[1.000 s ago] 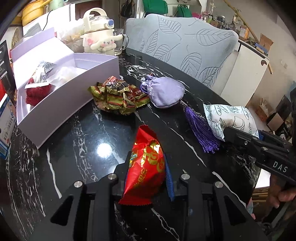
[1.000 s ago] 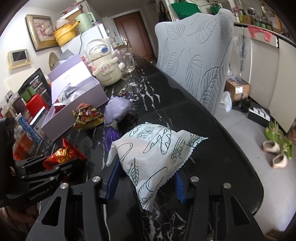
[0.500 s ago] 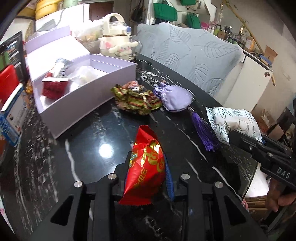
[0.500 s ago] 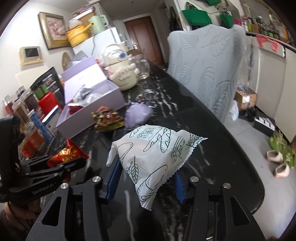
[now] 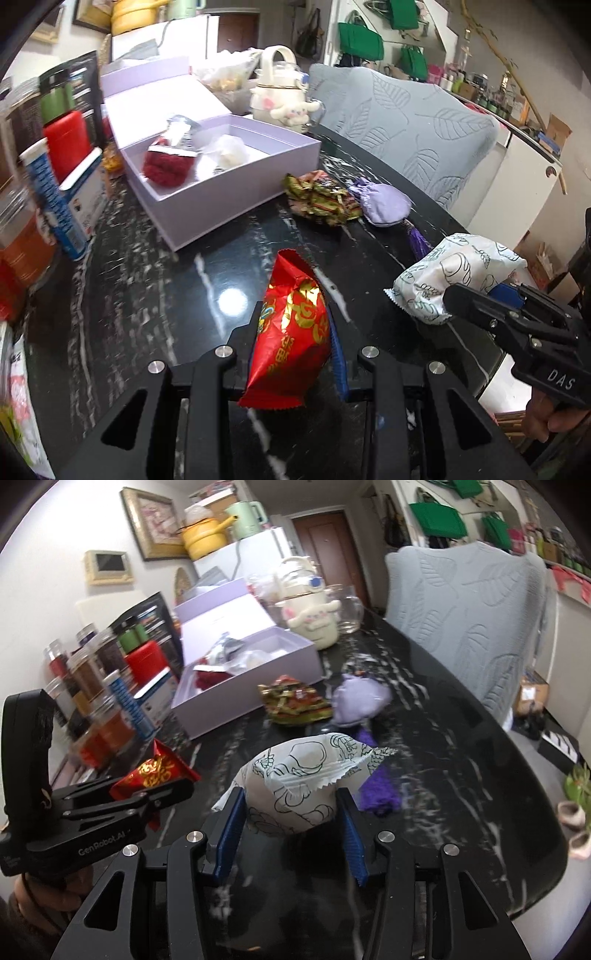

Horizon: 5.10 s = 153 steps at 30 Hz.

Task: Organize soft objects

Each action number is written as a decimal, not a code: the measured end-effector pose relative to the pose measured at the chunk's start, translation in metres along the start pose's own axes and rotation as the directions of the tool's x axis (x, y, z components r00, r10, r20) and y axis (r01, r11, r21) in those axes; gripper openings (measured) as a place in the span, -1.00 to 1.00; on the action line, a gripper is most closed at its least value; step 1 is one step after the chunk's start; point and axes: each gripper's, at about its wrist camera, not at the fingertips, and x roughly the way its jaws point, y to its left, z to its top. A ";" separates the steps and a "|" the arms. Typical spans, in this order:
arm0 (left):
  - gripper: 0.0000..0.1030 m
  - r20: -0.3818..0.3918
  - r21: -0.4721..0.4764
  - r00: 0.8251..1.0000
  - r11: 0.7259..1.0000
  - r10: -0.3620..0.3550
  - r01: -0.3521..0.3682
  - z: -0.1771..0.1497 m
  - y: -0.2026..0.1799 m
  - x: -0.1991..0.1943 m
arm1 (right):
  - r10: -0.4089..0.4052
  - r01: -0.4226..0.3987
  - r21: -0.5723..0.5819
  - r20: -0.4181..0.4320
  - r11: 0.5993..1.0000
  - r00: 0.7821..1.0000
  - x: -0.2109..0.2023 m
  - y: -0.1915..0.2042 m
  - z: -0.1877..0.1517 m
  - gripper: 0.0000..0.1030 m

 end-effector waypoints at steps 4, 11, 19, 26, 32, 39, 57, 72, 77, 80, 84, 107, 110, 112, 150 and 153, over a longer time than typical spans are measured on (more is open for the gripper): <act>-0.41 0.012 -0.024 1.000 1.000 0.020 -0.020 -0.005 0.010 -0.008 | 0.022 -0.022 -0.019 -0.009 1.000 1.000 0.005 0.012 -0.002 -0.07; -0.41 0.023 -0.068 0.999 0.997 0.041 -0.039 -0.008 0.030 -0.016 | 0.030 -0.032 -0.045 -0.046 0.998 0.999 0.015 0.027 -0.005 -0.07; -0.41 0.015 -0.088 0.999 0.995 0.036 -0.035 -0.007 0.044 -0.014 | -0.018 0.014 -0.032 -0.109 0.999 0.994 0.036 0.030 -0.006 0.31; -0.41 0.008 -0.110 0.999 0.993 0.042 -0.041 -0.003 0.054 -0.010 | -0.016 0.015 -0.006 -0.132 1.000 0.991 0.052 0.026 -0.002 0.50; -0.41 -0.003 -0.114 0.999 0.992 0.047 -0.047 -0.001 0.059 -0.006 | 0.035 -0.030 0.041 -0.127 0.999 0.991 0.062 0.021 0.000 0.34; -0.41 0.005 -0.118 0.999 0.992 0.043 -0.042 0.009 0.064 -0.003 | 0.040 -0.037 0.032 -0.105 0.999 0.994 0.062 0.020 0.004 0.04; -0.41 0.101 -0.086 0.992 0.994 0.074 -0.065 0.055 0.076 -0.021 | 0.133 -0.135 -0.080 -0.030 0.988 0.991 0.054 0.051 0.056 0.01; -0.41 0.248 -0.075 0.964 0.994 0.091 -0.074 0.120 0.090 -0.041 | 0.221 -0.207 -0.193 0.053 0.959 0.974 0.049 0.075 0.133 0.01; -0.41 0.286 -0.071 0.954 0.995 0.091 -0.073 0.140 0.096 -0.042 | 0.238 -0.214 -0.229 0.082 0.950 0.968 0.052 0.082 0.160 0.01; -0.41 0.312 -0.066 0.946 0.995 0.090 -0.072 0.156 0.099 -0.041 | 0.249 -0.219 -0.240 0.101 0.946 0.963 0.055 0.084 0.178 0.02; -0.41 0.342 -0.059 0.935 0.995 0.090 -0.074 0.176 0.103 -0.038 | 0.249 -0.209 -0.264 0.126 0.942 0.960 0.061 0.089 0.197 0.02; -0.41 0.232 -0.094 0.965 0.990 0.120 -0.101 0.233 0.143 0.044 | 0.237 -0.214 -0.297 0.045 0.931 0.970 0.158 0.088 0.259 0.02; -0.41 0.195 -0.089 0.974 0.991 0.114 -0.099 0.232 0.143 0.057 | 0.167 -0.157 -0.302 0.008 0.940 0.986 0.166 0.086 0.257 0.02; -0.41 0.170 -0.089 0.979 0.991 0.116 -0.102 0.230 0.143 0.063 | 0.154 -0.150 -0.298 -0.010 0.943 0.988 0.170 0.083 0.256 0.02; -0.41 -0.117 -0.019 0.990 0.997 0.076 -0.079 0.213 0.137 0.148 | -0.024 -0.065 -0.317 -0.266 0.946 0.964 0.257 0.060 0.239 0.02; -0.41 -0.133 -0.015 0.988 0.997 0.074 -0.077 0.212 0.135 0.154 | -0.037 -0.054 -0.320 -0.272 0.946 0.962 0.258 0.059 0.239 0.02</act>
